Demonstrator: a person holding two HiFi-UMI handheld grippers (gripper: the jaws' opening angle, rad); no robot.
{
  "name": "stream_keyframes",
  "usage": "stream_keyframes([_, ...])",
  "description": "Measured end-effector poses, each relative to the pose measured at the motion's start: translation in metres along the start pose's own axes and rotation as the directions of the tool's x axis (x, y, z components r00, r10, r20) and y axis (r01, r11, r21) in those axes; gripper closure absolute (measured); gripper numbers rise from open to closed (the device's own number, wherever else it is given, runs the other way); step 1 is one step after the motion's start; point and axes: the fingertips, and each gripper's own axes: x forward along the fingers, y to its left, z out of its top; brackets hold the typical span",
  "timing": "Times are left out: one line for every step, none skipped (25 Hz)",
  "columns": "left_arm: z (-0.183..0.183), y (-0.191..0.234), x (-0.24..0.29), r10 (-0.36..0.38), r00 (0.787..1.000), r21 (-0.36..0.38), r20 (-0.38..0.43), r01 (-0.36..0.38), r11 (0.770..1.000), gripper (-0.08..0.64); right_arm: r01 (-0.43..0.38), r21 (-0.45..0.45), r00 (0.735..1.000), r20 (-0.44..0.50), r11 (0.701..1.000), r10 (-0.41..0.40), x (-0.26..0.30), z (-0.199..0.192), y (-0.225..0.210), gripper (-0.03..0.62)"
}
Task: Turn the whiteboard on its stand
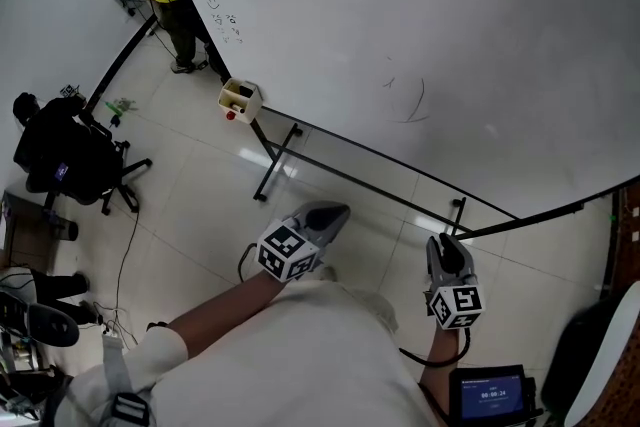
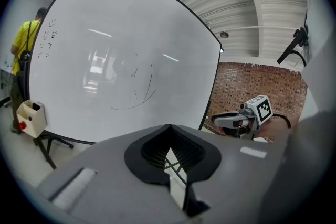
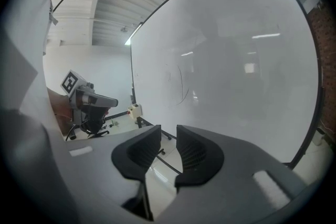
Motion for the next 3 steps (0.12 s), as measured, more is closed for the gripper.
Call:
stream_keyframes([-0.0018,0.0,-0.0008,-0.002,1.0,-0.002,-0.003,0.002,1.0,0.54,0.0,0.002,1.0,-0.002,1.0,0.0,-0.0002,-0.0013,0.0014,0.508])
stream_keyframes([-0.0039,-0.0001,-0.0015,-0.005,1.0,-0.004,-0.006,0.005,1.0,0.54,-0.001,0.003,1.0,-0.005,1.0,0.001,-0.0004,-0.0028,0.0028,0.508])
stream_keyframes([-0.006,-0.0003,-0.0023,-0.008,1.0,-0.006,-0.01,0.008,1.0,0.54,-0.002,0.005,1.0,-0.008,1.0,0.002,-0.0006,-0.0044,0.0044,0.509])
